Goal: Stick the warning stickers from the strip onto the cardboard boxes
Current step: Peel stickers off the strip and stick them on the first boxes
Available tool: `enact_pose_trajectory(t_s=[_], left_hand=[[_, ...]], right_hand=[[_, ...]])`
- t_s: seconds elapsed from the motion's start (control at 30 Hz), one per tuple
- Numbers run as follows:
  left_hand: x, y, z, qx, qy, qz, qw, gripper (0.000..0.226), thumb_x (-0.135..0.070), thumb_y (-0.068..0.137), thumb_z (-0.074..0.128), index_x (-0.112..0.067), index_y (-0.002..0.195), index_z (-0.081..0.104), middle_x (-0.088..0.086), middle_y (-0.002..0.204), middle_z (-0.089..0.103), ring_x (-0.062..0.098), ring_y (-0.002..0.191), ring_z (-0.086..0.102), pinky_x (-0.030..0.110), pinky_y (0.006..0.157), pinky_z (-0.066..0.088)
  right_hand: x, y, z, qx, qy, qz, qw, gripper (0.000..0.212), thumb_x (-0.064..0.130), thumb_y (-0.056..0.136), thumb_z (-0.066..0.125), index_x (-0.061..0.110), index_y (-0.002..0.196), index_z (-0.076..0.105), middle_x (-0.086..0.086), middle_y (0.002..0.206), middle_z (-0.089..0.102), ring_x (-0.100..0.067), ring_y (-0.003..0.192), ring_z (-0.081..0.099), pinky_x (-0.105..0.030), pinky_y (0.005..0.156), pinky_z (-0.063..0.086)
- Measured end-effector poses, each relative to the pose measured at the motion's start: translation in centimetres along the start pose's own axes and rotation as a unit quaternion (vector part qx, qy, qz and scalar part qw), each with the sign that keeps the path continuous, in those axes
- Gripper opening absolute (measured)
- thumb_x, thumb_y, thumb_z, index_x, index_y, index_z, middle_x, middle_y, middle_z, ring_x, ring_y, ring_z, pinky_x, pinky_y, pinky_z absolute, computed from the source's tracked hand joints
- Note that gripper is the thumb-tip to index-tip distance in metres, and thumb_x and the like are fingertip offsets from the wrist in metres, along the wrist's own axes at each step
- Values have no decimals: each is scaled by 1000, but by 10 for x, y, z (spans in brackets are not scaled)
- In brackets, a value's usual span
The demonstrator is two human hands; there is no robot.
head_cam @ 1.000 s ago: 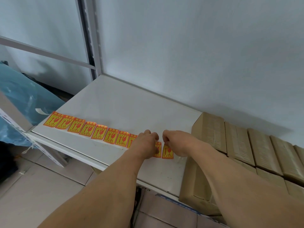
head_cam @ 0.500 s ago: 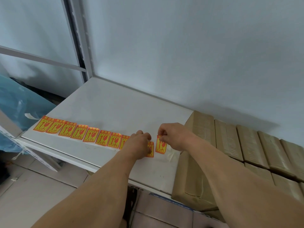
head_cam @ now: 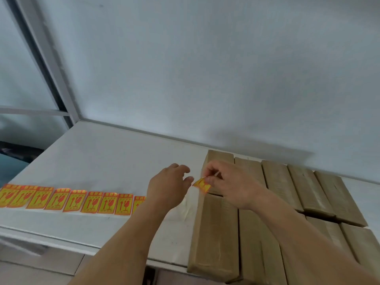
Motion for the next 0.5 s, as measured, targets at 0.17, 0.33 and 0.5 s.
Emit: enact_pose_trajectory(t_s=[0.17,0.33,0.5], left_hand=[[-38,13,11,-13,-47,67,997,37,-52,96,42,-31,122,59,-15,117,58,5,105,54,30,83,48],[-42,21,20,-11,-58,40,997,47,-60,91,44,-32,128,53,-15,125,55,6,108,54,30,87,49],[-43,21,29,20,-64,15,998,56,-61,86,52,-33,134,46,-15,125,54,5,107,53,26,85,45]], right_hand=[[-31,0,-42,-38,37,12,999,12,24,94,59,34,87,60,14,88,64,-2,83,57,-22,72,42],[-62,26,-62,-69,67,31,995,14,18,95,58,30,90,62,7,93,66,-12,90,61,-22,77,46],[-79,56,-55,-54,64,43,996,12,16,96,56,27,93,60,7,91,64,-10,86,58,-21,73,43]])
Point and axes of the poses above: each hand's wrist, its own y-axis towards the middle knuckle, its own z-axis out of the palm, x = y × z, the point moved 5 cm from there along y, towards the middle knuckle
